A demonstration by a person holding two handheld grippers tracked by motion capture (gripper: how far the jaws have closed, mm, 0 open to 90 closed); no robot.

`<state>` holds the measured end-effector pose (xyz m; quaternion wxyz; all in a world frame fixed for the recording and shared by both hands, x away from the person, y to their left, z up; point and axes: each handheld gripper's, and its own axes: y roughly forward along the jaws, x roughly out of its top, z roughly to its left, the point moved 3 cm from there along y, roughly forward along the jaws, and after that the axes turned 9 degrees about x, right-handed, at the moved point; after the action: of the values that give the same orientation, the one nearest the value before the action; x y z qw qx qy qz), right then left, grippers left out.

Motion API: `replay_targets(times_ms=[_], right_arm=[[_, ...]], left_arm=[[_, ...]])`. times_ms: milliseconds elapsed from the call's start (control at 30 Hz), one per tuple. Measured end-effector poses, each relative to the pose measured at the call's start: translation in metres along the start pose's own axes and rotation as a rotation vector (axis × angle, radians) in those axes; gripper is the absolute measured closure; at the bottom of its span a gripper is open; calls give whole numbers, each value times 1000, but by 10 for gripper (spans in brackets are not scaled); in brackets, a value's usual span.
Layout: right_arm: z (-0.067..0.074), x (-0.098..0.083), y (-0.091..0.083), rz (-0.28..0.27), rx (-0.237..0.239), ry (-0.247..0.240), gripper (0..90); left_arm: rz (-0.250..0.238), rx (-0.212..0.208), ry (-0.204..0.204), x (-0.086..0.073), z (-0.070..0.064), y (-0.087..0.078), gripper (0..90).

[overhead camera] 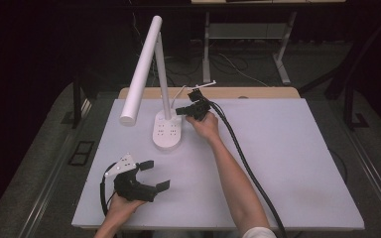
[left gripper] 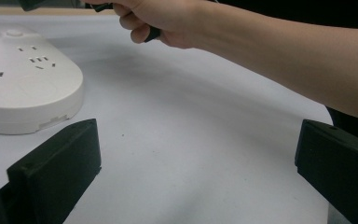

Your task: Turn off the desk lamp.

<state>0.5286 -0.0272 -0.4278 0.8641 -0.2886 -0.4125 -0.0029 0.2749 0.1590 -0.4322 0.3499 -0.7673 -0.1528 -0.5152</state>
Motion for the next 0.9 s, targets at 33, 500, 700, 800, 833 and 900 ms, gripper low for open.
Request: replay_targets(times_ms=[33, 500, 700, 800, 833, 900], right_arm=[[2, 0, -2, -1, 1, -9, 899], [25, -1, -40, 2, 3, -89, 782], [35, -6, -65, -11, -21, -104, 582], [37, -7, -79, -24, -38, -101, 455], [38, -8, -85, -29, -60, -105, 417], [39, -9, -95, -38, -60, -110, 329]], left_arm=[[2, -1, 2, 0, 0, 0, 0], [2, 1, 4, 0, -2, 2, 0], [3, 4, 5, 0, -2, 3, 0], [5, 7, 13, 0, -3, 4, 0], [4, 5, 9, 0, -4, 4, 0], [7, 7, 14, -1, -4, 5, 0]])
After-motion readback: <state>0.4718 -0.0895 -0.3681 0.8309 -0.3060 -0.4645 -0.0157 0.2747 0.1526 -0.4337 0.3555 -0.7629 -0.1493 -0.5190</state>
